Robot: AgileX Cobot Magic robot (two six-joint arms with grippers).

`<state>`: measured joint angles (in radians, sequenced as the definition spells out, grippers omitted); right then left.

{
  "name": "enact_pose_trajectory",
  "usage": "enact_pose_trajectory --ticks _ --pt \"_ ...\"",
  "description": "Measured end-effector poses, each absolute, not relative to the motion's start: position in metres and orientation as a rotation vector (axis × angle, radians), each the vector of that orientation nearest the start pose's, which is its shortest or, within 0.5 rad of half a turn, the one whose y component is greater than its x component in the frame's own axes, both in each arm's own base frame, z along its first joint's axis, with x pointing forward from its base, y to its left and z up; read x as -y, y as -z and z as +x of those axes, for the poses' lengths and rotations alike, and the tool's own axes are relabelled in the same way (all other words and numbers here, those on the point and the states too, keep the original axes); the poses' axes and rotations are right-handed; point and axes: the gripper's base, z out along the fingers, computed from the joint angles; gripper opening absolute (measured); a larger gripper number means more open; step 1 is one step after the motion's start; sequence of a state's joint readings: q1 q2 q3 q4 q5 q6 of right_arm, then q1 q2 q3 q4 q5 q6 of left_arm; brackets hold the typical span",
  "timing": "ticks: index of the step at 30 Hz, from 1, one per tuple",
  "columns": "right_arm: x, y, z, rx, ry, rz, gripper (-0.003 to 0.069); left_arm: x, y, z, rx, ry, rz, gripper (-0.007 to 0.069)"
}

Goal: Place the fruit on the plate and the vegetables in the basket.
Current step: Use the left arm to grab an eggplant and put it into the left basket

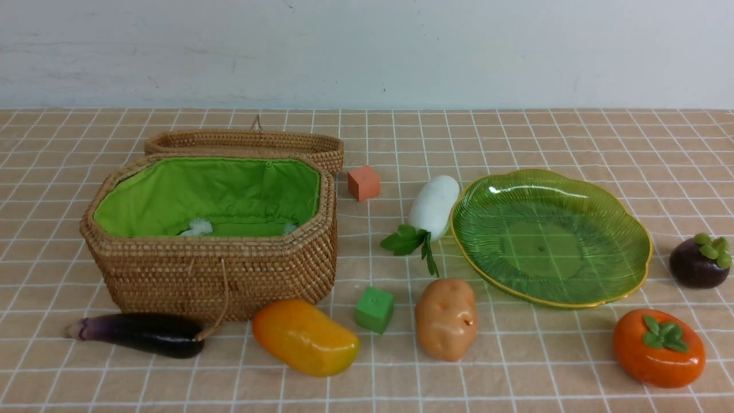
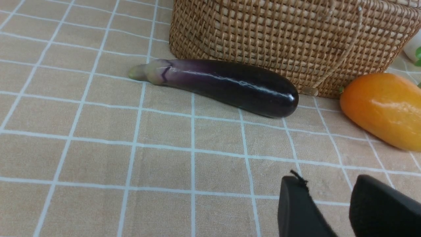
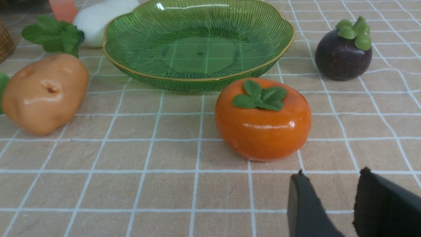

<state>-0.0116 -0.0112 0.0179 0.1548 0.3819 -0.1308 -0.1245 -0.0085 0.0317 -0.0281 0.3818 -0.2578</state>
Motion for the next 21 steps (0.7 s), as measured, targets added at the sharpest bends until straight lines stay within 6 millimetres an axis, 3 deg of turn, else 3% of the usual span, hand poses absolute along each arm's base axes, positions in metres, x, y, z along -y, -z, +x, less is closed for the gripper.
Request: enact_pose_trajectory --ticks 11,18,21 --pt "-0.005 -0.174 0.052 -1.868 -0.055 -0.017 0.0242 0.008 -0.172 0.053 -1.855 0.309 -0.157 0.0239" --pt "-0.005 -0.174 0.052 -1.868 -0.055 -0.017 0.0242 0.012 -0.190 0.056 -1.617 0.728 -0.512 0.0239" --pt "-0.005 -0.174 0.052 -1.868 -0.055 -0.017 0.0242 0.008 -0.200 0.056 -1.485 0.813 -0.587 0.0239"
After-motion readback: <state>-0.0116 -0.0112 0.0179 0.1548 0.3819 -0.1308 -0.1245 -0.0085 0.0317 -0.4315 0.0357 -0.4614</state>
